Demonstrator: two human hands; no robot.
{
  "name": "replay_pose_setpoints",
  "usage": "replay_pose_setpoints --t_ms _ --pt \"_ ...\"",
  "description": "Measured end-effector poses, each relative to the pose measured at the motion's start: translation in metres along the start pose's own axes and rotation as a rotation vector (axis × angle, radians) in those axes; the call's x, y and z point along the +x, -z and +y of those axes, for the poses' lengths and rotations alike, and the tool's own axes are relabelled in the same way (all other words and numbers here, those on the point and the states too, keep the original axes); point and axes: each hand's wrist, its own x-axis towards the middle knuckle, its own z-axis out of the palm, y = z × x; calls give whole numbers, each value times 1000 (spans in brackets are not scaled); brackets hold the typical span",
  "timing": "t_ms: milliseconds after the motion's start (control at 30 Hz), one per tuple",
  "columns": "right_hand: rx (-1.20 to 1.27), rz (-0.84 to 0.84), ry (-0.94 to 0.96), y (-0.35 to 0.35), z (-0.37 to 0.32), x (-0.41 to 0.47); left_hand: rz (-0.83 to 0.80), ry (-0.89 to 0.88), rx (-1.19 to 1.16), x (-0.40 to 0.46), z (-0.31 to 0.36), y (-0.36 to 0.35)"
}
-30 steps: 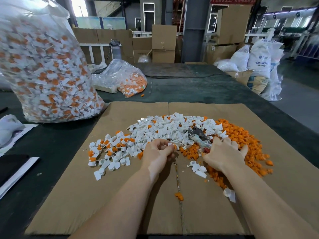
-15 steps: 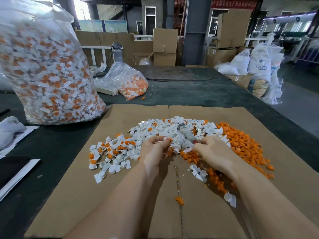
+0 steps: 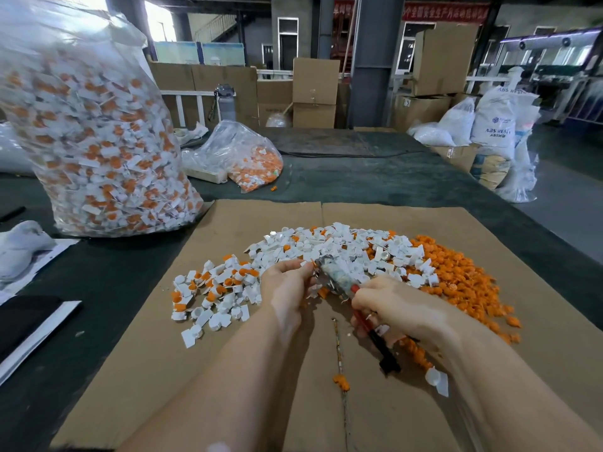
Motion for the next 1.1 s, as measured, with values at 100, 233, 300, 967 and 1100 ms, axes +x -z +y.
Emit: replay_pose_setpoints --t_ms 100,233,300,967,1100 --pt "-47 14 19 -1 -2 -1 11 -6 10 1 -1 1" --pt "-163 75 50 -5 -4 -2 4 -21 0 3 -2 1" --pt "-238 116 78 -7 -4 -2 -9 -33 4 3 -2 0" --pt "-39 116 7 -5 3 -1 -93 3 -23 -3 -7 3" --pt "-59 63 -5 -2 1 -2 -79 7 16 -1 -7 3"
